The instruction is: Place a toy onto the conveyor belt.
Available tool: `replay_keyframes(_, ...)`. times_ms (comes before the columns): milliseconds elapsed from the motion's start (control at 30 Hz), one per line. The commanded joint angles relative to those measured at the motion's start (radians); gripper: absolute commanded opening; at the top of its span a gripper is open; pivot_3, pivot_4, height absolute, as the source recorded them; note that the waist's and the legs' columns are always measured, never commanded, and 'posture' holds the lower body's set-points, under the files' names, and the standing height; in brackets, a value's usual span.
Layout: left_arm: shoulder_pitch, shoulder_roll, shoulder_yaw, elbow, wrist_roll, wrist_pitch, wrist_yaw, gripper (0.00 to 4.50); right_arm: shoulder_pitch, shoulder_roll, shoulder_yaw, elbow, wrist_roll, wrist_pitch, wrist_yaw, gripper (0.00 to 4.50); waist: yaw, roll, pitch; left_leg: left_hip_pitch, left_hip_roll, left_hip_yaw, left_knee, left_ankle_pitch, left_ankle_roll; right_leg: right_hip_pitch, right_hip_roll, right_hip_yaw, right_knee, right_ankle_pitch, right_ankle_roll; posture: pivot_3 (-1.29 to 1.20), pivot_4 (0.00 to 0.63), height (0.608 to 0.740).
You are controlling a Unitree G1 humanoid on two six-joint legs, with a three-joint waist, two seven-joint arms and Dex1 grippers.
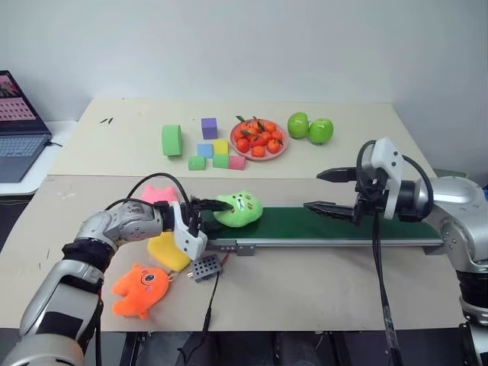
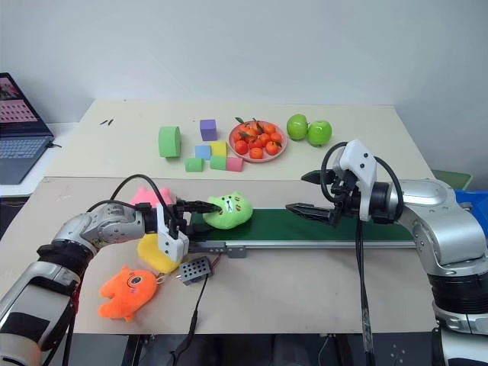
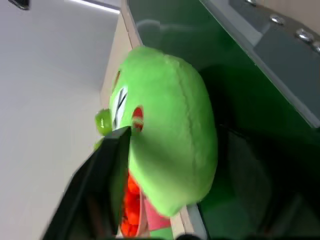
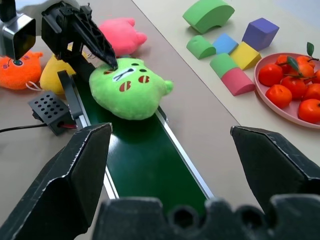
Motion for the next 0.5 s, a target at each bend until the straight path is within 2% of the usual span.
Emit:
replay_keyframes(33, -0.034, 0.022, -0.011, 0.000, -0.115, -0.040, -0.043, 4.41, -0.029, -0.011, -0.019, 0.004, -0.004, -0.024, 0.002, 4.50, 0.000, 0.000, 0.000, 0.000, 0.000, 0.000, 0.000, 0.000, 0.000, 0.000, 0.000, 0.000, 0.000, 0.000, 0.000, 0.00, 0.150, 0.738)
replay_keyframes(133, -0.033, 0.041, -0.031, -0.020, -0.234, -0.041, -0.109, 4.41, -0.034, -0.009, -0.013, 0.016, -0.010, -0.033, 0.007, 4.50, -0.001, 0.000, 0.000, 0.000, 0.000, 0.000, 0.000, 0.000, 0.000, 0.000, 0.000, 0.000, 0.000, 0.000, 0.000, 0.00, 0.150, 0.738)
replay_keyframes(200, -0.007, 0.061, -0.051, -0.080, -0.440, 0.051, -0.229, 4.41, -0.040, -0.008, -0.011, 0.022, -0.011, -0.037, 0.009, 4.50, -0.001, 0.000, 0.000, 0.000, 0.000, 0.000, 0.000, 0.000, 0.000, 0.000, 0.000, 0.000, 0.000, 0.000, 0.000, 0.00, 0.150, 0.738)
replay_keyframes(267, 0.050, 0.063, -0.039, -0.181, -0.722, 0.321, -0.435, 4.41, -0.040, -0.014, -0.014, 0.025, -0.011, -0.040, 0.015, 4.50, -0.002, 0.000, 0.000, 0.000, 0.000, -0.001, 0.000, 0.000, 0.000, 0.000, 0.000, 0.000, 0.000, 0.000, 0.000, 0.00, 0.150, 0.738)
replay_keyframes(333, 0.089, 0.076, 0.001, -0.296, -0.947, 0.683, -0.589, 4.41, -0.035, -0.032, -0.024, 0.029, -0.015, -0.043, 0.025, 4.50, -0.003, 0.001, 0.000, 0.000, 0.000, -0.001, 0.001, 0.000, 0.000, 0.000, 0.000, 0.000, 0.001, 0.000, 0.000, 0.00, 0.150, 0.738)
replay_keyframes(400, 0.098, 0.104, 0.042, -0.402, -1.091, 0.995, -0.651, 4.41, -0.030, -0.057, -0.028, 0.038, -0.032, -0.048, 0.034, 4.50, -0.005, 0.001, 0.000, 0.000, 0.000, -0.001, 0.001, -0.001, 0.001, 0.000, 0.000, 0.000, 0.002, -0.001, 0.001, 0.00, 0.150, 0.738)
replay_keyframes(500, 0.099, 0.113, 0.092, -0.527, -1.196, 1.295, -0.644, 4.41, -0.018, -0.113, -0.021, 0.063, -0.092, -0.082, 0.036, 4.50, -0.003, 0.001, 0.001, -0.001, 0.000, -0.002, 0.002, -0.001, 0.001, 0.000, 0.000, 0.000, 0.002, -0.001, 0.002, 0.00, 0.150, 0.738)
